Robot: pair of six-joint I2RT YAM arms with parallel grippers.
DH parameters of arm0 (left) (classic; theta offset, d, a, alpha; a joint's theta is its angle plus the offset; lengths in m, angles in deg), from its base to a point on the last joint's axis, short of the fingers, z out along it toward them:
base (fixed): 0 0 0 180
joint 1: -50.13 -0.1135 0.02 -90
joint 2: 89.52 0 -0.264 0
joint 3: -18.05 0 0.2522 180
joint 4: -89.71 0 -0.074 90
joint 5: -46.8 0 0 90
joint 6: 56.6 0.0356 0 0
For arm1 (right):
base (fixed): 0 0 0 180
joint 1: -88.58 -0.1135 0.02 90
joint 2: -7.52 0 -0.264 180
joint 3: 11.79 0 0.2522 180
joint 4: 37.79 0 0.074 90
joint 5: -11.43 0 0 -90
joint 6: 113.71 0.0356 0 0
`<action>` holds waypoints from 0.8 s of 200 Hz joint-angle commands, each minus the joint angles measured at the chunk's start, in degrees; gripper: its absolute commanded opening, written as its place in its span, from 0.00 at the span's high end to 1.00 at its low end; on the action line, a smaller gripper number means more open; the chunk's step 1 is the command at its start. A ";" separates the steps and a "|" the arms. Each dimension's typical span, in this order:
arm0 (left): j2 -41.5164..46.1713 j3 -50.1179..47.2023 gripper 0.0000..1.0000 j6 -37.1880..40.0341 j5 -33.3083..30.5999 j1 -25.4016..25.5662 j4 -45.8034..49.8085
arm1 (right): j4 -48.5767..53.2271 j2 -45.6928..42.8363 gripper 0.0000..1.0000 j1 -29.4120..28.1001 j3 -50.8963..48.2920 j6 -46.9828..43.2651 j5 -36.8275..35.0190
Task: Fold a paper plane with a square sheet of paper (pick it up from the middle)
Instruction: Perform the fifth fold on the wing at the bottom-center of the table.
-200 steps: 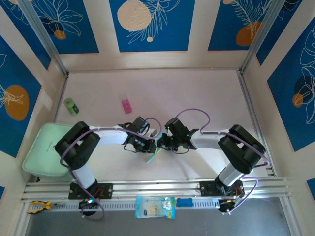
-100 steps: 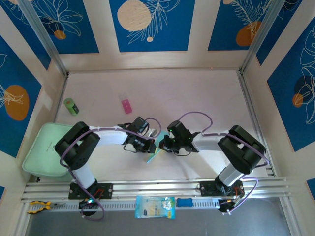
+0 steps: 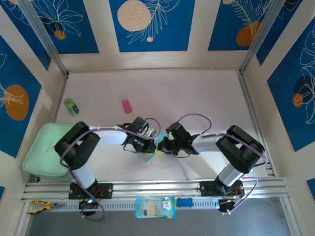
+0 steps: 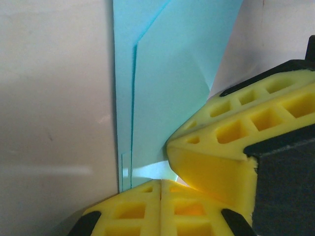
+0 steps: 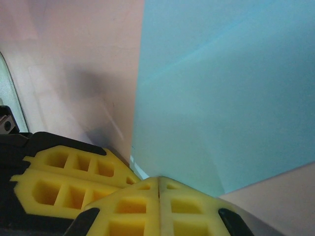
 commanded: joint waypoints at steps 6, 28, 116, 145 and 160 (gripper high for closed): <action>-0.52 -1.96 1.00 -0.09 -2.37 -0.47 2.60 | 2.83 -1.02 0.95 1.36 -1.81 0.43 -2.06; -0.50 -1.89 1.00 0.05 -2.13 -0.47 2.59 | 2.45 -1.48 0.95 2.78 -3.35 0.45 -2.38; -1.17 -1.89 1.00 -0.45 -0.66 -0.50 2.12 | 1.08 -2.83 0.95 11.41 -2.87 -0.02 -5.45; -0.67 -2.67 1.00 -2.80 0.45 -0.54 -0.22 | 3.52 -7.66 0.93 12.23 -3.43 -0.73 -6.47; -0.56 -3.50 1.00 -4.98 1.30 -0.44 -2.81 | 5.83 -10.63 0.92 11.51 -3.62 -1.47 -7.13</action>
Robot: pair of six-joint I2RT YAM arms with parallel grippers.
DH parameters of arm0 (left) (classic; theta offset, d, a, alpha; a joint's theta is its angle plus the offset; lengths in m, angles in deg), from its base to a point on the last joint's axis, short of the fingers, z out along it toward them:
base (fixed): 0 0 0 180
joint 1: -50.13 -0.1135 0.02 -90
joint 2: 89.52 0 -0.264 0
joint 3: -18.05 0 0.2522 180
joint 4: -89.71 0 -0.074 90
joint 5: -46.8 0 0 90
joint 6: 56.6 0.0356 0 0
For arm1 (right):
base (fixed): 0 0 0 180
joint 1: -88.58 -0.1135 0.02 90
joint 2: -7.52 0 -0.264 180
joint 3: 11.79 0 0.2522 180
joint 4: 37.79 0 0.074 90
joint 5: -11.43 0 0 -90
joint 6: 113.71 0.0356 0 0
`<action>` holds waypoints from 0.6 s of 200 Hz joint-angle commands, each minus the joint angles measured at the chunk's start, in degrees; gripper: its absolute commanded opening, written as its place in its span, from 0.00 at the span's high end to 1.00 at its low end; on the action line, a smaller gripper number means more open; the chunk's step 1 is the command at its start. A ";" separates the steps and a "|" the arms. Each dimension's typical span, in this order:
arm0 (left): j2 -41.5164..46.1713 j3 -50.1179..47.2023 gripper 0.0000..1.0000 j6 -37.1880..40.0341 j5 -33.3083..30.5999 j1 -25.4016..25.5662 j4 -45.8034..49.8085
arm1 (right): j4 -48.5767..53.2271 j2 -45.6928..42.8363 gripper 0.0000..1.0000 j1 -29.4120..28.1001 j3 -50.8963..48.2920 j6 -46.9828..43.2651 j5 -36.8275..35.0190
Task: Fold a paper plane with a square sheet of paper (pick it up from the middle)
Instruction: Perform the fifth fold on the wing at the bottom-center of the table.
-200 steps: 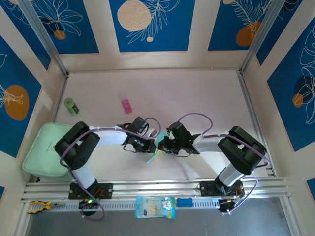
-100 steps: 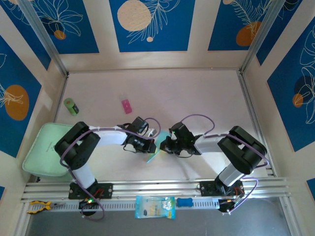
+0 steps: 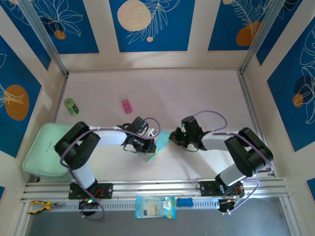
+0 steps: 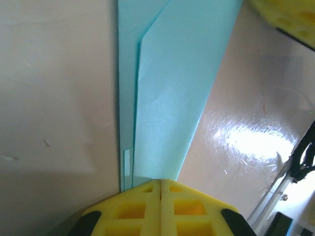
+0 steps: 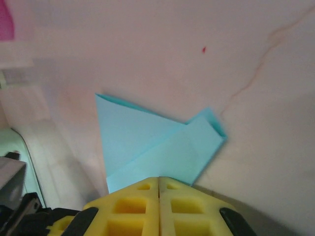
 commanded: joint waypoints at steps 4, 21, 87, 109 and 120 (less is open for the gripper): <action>-0.58 -2.85 1.00 -4.03 0.83 -0.28 -0.96 | 5.28 -5.36 0.92 -1.01 -0.81 -1.70 -2.79; -0.70 -3.59 1.00 -6.37 1.09 -0.23 -3.33 | 7.02 -7.96 0.91 -2.17 -1.37 -1.57 -2.82; 4.75 -4.15 0.97 -10.83 -2.45 2.52 -4.75 | 12.94 -11.27 0.89 -6.59 -4.17 2.57 -4.45; 10.25 -3.00 0.89 -7.22 -8.21 2.19 1.87 | 13.54 -13.16 0.88 -7.75 -4.46 3.53 -5.42; 12.23 -1.95 0.84 -5.27 -10.24 1.58 5.13 | 13.47 -13.75 0.87 -8.06 -4.32 3.73 -5.53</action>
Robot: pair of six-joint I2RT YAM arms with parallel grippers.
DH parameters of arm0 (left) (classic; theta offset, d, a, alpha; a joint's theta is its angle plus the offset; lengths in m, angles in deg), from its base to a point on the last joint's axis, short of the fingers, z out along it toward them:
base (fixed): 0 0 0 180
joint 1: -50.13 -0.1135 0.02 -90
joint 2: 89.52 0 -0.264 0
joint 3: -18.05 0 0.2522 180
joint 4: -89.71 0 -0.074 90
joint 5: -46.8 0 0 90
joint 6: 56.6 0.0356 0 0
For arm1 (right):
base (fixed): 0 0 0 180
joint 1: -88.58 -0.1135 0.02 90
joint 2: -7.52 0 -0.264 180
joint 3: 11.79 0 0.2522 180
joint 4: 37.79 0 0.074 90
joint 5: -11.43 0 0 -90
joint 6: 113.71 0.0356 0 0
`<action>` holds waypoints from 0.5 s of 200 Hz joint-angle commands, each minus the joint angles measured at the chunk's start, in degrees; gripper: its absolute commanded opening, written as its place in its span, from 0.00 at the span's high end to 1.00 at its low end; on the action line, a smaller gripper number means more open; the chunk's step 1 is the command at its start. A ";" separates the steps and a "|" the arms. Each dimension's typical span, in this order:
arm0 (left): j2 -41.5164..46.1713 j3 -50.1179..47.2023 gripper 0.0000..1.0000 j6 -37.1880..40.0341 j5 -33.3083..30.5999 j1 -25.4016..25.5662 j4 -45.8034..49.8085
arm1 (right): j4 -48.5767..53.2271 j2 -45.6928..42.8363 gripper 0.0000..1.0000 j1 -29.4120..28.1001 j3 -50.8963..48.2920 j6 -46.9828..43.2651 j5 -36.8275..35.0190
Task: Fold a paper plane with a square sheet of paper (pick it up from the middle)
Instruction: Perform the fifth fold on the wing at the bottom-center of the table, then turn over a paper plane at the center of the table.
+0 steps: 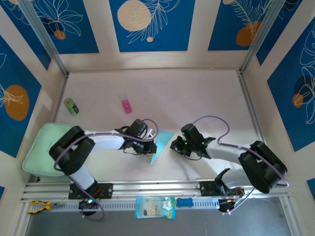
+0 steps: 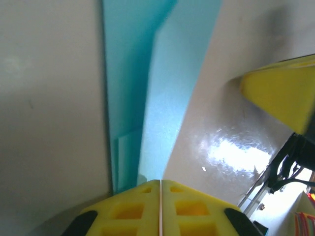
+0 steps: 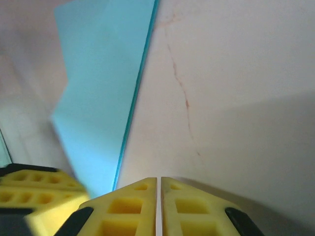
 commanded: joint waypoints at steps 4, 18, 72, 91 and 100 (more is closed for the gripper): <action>5.80 1.90 0.83 4.30 -7.06 -0.75 8.71 | 1.57 -2.37 0.86 -1.13 0.02 1.63 -1.51; 7.09 3.30 0.80 6.87 -7.84 -2.44 11.82 | 1.48 -2.29 0.85 -1.40 0.79 1.21 -0.94; 0.98 5.03 0.72 11.38 3.47 -8.14 10.83 | -0.11 2.97 0.83 -2.96 4.40 0.39 0.46; -1.55 5.33 0.72 10.96 6.92 -8.11 8.48 | -1.03 4.99 0.83 -3.29 5.24 0.39 1.23; -2.38 5.57 0.72 10.94 7.84 -8.12 7.98 | -1.17 5.71 0.83 -3.50 5.70 0.21 1.45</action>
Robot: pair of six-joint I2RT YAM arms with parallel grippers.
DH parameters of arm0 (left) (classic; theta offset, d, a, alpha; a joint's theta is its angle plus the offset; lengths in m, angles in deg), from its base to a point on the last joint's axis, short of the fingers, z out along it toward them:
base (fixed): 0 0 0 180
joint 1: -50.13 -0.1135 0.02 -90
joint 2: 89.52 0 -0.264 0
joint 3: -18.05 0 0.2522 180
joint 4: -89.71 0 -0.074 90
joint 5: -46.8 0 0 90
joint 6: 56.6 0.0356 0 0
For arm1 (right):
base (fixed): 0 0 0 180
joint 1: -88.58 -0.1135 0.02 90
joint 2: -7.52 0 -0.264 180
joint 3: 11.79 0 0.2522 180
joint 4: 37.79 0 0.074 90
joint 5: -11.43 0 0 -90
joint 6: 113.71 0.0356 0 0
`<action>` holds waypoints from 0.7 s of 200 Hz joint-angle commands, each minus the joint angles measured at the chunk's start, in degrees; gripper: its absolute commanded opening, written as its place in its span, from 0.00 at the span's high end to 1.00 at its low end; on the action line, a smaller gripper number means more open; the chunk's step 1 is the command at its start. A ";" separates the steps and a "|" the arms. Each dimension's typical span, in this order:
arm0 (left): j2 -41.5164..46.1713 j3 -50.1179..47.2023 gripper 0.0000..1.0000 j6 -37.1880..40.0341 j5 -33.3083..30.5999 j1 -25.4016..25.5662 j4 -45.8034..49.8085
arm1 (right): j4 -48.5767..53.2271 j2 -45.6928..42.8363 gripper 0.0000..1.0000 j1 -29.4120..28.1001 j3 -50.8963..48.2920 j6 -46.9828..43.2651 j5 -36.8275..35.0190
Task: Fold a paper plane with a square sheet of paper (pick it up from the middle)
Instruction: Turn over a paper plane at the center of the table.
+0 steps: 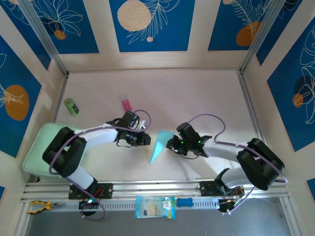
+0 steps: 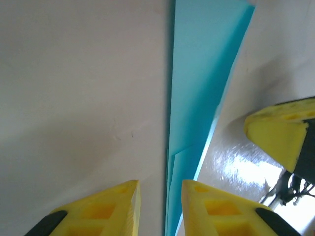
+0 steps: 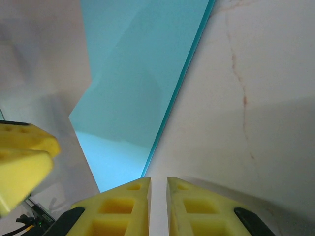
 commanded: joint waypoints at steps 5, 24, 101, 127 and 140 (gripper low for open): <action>-2.46 1.80 0.72 1.83 6.59 -0.04 -0.90 | -0.83 2.30 0.83 -0.79 2.00 -0.43 1.57; -3.05 1.94 0.72 2.18 6.67 -0.03 -0.58 | -1.72 3.23 0.83 -1.05 2.18 -0.21 1.76; -7.01 3.11 0.78 2.47 8.02 0.49 0.21 | -3.86 5.13 0.84 -1.09 1.99 -0.25 3.18; -8.11 3.35 0.77 2.41 8.67 1.31 -0.16 | -4.86 5.53 0.84 -1.15 1.52 -0.32 3.71; -8.55 3.51 0.77 2.24 8.96 1.83 -0.23 | -5.24 5.74 0.84 -1.23 1.20 -0.12 4.04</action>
